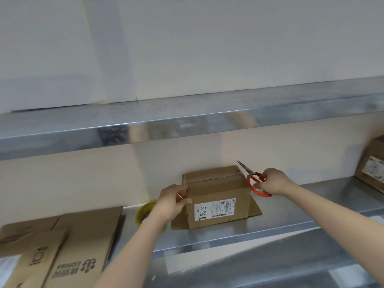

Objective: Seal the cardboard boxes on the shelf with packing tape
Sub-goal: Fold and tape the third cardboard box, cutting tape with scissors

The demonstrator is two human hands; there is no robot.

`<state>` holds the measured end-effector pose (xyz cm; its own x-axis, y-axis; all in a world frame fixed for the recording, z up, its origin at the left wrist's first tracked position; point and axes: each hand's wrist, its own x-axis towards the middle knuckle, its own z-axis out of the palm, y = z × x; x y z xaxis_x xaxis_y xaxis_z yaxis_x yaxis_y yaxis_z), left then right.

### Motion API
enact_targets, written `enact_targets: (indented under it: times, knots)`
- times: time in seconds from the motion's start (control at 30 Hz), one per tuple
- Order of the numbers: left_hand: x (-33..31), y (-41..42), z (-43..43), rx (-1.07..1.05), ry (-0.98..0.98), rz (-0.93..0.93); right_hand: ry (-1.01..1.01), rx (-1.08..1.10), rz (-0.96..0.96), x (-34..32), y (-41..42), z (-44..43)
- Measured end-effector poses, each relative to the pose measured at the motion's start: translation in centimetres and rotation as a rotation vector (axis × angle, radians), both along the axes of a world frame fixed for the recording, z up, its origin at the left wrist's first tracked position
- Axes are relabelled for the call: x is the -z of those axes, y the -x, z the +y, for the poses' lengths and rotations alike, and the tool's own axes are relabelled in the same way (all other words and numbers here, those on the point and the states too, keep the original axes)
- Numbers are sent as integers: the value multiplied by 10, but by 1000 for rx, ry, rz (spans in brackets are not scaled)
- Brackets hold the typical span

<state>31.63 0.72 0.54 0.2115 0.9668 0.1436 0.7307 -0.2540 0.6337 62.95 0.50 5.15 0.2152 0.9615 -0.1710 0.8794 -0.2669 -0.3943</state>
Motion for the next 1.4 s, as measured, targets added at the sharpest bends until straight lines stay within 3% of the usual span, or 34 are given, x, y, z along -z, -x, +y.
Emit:
enact_targets:
  times: [0.1,0.3,0.5,0.67,1.03,1.13,1.27,1.33,1.4]
  knots:
    - [-6,-2,3,-50,67,-19,39,81,-10,18,-3,11]
    - [-8,-23,11,-250,-3,-6,45,158,-64,48,-1,17]
    - [-9,-27,19,-294,156,-103,23,208,-60,62,-9,15]
    - [-5,-27,32,-209,279,-54,145,111,-254,88,-21,-1]
    - [4,-32,27,-311,272,-243,262,18,-321,101,-33,10]
    - [3,-33,22,-321,261,-257,76,28,-328,75,-22,13]
    - [-1,-36,16,-346,246,-278,-519,-59,-26,23,25,24]
    - [-3,-38,12,-355,241,-288,-572,-263,96,5,63,26]
    - [-5,-39,8,-370,230,-301,-450,-435,73,2,100,31]
